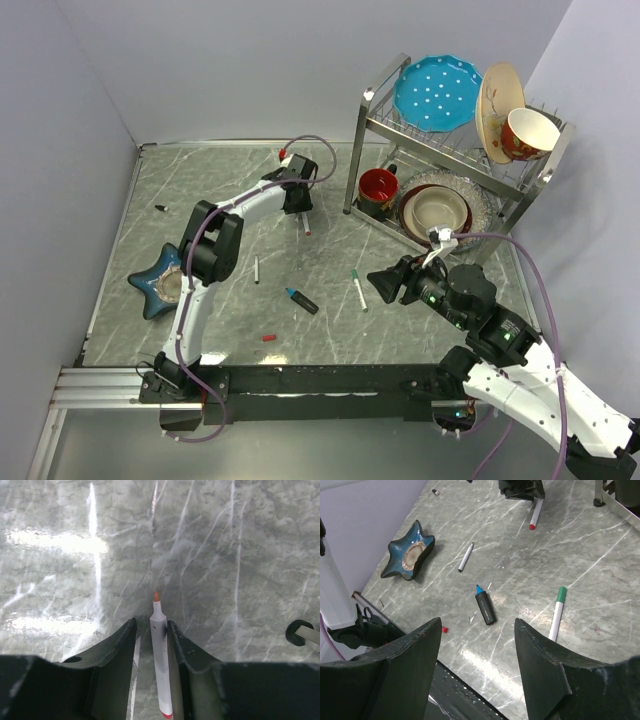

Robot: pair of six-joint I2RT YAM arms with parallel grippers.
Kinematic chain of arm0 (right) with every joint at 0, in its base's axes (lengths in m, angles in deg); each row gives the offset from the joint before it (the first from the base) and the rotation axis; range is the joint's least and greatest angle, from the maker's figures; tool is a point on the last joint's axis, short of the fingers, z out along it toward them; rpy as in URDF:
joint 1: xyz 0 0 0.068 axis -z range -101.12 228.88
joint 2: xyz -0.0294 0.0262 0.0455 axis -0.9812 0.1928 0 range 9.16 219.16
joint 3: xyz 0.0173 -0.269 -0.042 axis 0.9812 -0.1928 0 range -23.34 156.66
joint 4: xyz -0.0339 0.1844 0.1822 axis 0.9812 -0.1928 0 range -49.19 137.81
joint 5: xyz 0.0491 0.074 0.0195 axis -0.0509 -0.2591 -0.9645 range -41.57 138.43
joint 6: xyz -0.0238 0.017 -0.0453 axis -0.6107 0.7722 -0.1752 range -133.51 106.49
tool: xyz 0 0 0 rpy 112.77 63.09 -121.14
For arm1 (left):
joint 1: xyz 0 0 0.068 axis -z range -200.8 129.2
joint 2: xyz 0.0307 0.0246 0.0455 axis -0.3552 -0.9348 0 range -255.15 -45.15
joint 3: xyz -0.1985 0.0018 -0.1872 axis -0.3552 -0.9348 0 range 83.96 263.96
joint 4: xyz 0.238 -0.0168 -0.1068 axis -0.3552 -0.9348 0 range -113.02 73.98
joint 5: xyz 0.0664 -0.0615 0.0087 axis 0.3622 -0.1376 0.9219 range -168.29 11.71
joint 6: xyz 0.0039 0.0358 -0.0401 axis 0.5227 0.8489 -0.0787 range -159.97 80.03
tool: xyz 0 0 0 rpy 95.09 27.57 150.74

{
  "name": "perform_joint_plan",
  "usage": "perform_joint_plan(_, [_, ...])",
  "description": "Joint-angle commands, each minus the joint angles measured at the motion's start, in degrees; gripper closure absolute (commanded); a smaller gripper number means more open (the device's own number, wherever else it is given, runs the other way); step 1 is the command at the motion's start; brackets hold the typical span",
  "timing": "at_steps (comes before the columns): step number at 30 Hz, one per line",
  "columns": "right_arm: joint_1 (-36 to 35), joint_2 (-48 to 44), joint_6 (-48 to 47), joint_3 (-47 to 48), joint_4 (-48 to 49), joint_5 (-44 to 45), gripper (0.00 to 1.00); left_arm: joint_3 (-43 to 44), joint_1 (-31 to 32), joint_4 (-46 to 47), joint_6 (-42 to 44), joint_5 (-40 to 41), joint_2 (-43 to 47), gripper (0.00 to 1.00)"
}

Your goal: Insert the pens into the pen caps

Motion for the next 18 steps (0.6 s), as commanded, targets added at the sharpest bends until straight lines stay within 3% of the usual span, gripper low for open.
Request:
perform_joint_plan(1, [0.02, -0.74, -0.87, 0.3, 1.98, 1.61, 0.33, 1.64, -0.14, -3.79, 0.32, 3.26, -0.62, 0.65])
perform_joint_plan(12, [0.02, -0.3, -0.87, 0.74, 2.42, 0.2, 0.33, -4.24, -0.4, -3.8, 0.24, 4.15, 3.16, 0.77])
perform_joint_plan(18, [0.02, -0.3, -0.61, 0.74, 2.94, -0.59, 0.33, -8.63, -0.4, -2.39, -0.2, 2.4, 5.09, 0.91])
